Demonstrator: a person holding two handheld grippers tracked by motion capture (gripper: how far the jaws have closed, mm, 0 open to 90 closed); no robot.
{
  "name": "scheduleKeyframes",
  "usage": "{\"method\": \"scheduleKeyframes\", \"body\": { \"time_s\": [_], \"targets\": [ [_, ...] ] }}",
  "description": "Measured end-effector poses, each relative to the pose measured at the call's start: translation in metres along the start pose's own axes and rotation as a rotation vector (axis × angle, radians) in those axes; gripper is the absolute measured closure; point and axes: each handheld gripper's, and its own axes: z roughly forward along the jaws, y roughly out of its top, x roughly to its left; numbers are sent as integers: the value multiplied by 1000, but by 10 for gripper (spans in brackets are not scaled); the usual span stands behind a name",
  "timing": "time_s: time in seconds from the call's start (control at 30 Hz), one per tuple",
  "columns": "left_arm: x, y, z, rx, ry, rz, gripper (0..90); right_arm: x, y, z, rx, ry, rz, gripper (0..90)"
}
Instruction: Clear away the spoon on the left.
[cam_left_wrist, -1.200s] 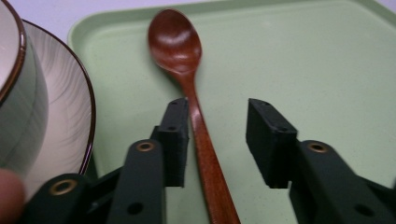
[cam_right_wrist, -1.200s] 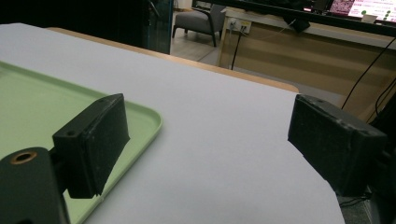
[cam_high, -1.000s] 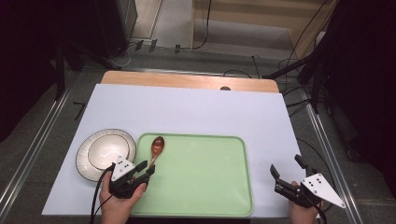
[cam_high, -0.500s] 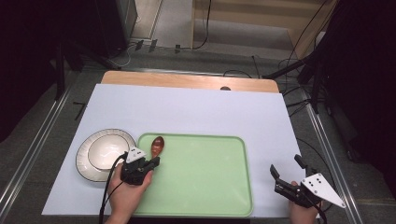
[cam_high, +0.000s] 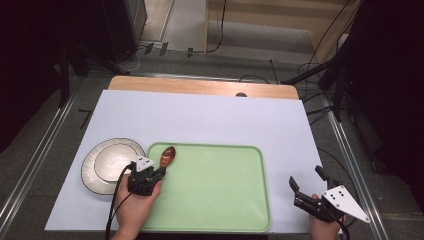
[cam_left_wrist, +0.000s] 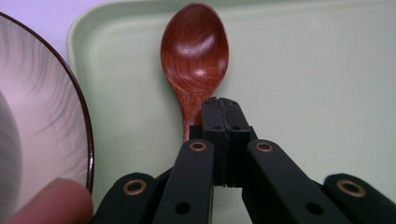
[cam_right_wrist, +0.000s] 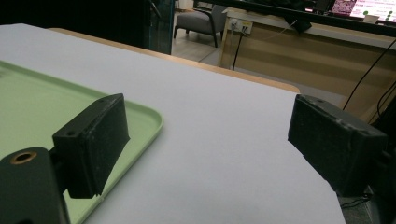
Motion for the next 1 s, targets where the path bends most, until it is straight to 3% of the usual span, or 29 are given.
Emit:
{"method": "scheduleKeyframes", "body": {
  "time_s": [0.13, 0.23, 0.47, 0.6, 0.67, 0.73, 0.77, 1.0],
  "targets": [
    [1, -1, -2, -19, -14, -14, 900, 0, 0, 0, -1, 0, 0, 130],
    [1, -1, -4, -44, -45, 6, 900, -1, 0, 0, -1, 0, 2, 130],
    [3, -3, -15, -124, -69, 13, 731, -1, -1, 0, 4, 0, 7, 130],
    [4, -2, -24, -167, -105, 5, 648, -1, -1, -1, 3, 0, 6, 130],
    [4, -2, -27, -172, -91, 18, 614, -1, -1, -1, 2, 0, 4, 130],
    [6, -1, -28, -168, -119, 17, 553, -1, -1, -1, 2, -1, 6, 129],
    [6, -1, -29, -174, -110, 28, 553, -1, -1, -1, 2, -1, 6, 129],
    [4, -2, -43, -264, -137, 65, 422, -1, -1, -1, 3, -2, 3, 130]
  ]
}}
